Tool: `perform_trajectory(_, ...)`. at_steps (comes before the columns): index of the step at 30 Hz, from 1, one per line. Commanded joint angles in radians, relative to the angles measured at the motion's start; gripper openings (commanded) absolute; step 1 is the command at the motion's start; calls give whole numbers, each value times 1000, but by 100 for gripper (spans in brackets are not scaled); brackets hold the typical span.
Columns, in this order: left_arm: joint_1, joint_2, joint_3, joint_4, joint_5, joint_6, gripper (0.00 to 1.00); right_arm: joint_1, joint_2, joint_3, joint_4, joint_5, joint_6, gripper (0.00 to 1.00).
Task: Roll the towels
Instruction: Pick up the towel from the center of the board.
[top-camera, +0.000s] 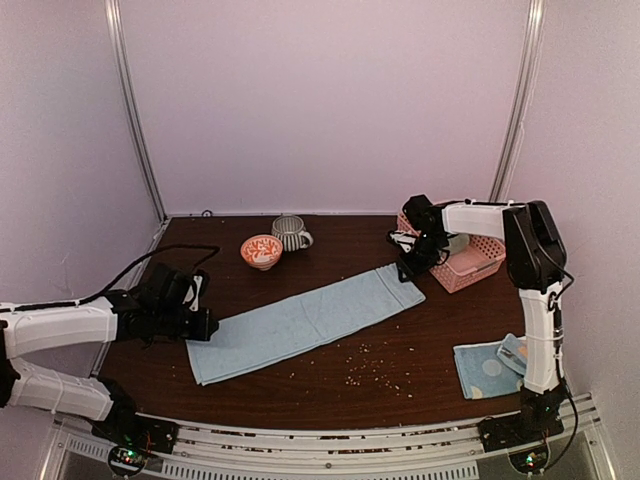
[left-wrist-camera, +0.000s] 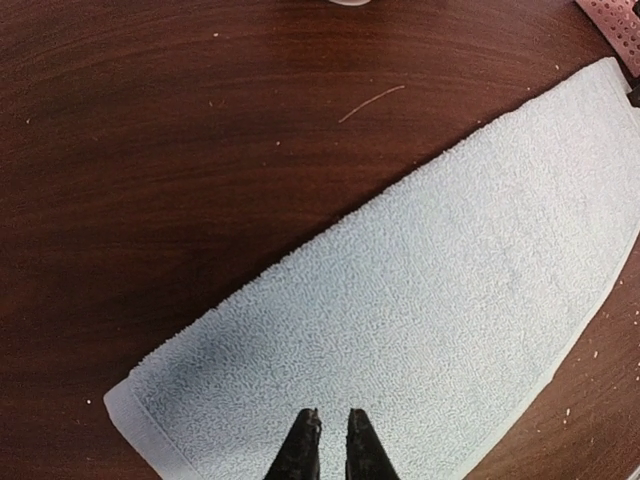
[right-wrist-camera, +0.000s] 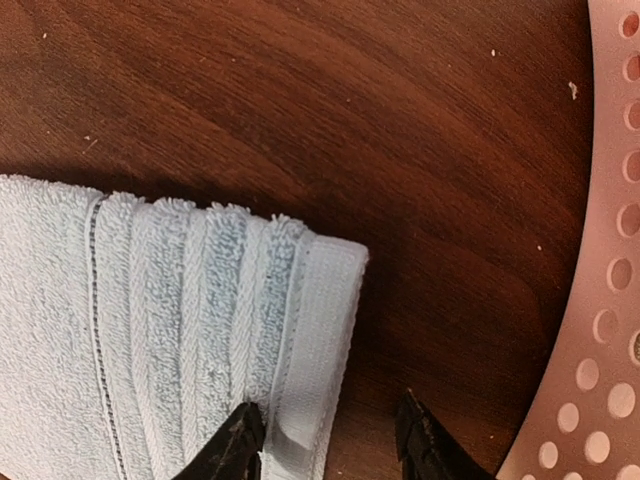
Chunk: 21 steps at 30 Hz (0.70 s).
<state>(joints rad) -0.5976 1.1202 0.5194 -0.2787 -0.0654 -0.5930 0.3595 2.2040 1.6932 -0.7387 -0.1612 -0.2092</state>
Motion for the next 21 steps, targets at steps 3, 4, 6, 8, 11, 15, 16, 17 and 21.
perform_trajectory(3, -3, -21, -20, 1, -27, 15, 11, 13, 62, 6, -78, -43, -14, 48)
perform_trajectory(4, -3, -18, -20, 1, -26, 15, 11, 19, 66, 9, -87, -47, -19, 47)
perform_trajectory(6, -3, -12, -22, 3, -28, 14, 11, 32, 69, 2, -84, -33, -32, 45)
perform_trajectory(8, -3, -4, -21, 6, -31, 16, 11, 51, 65, -14, -72, 0, -44, 42)
perform_trajectory(11, -2, 7, -17, 10, -33, 18, 11, 72, 72, -29, -68, 13, -56, 35)
perform_trajectory(15, -3, 15, -20, 17, -30, 16, 11, 75, 88, -15, -72, -1, -53, 17)
perform_trajectory(16, -3, 15, -23, 20, -30, 17, 11, 75, 82, -10, -65, 5, -47, 13)
perform_trajectory(17, -3, 16, -26, 23, -29, 17, 11, 73, 69, -6, -56, 21, -42, 11)
perform_trajectory(21, -3, 25, -29, 24, -25, 19, 11, 58, -9, 15, -36, 73, -33, 0)
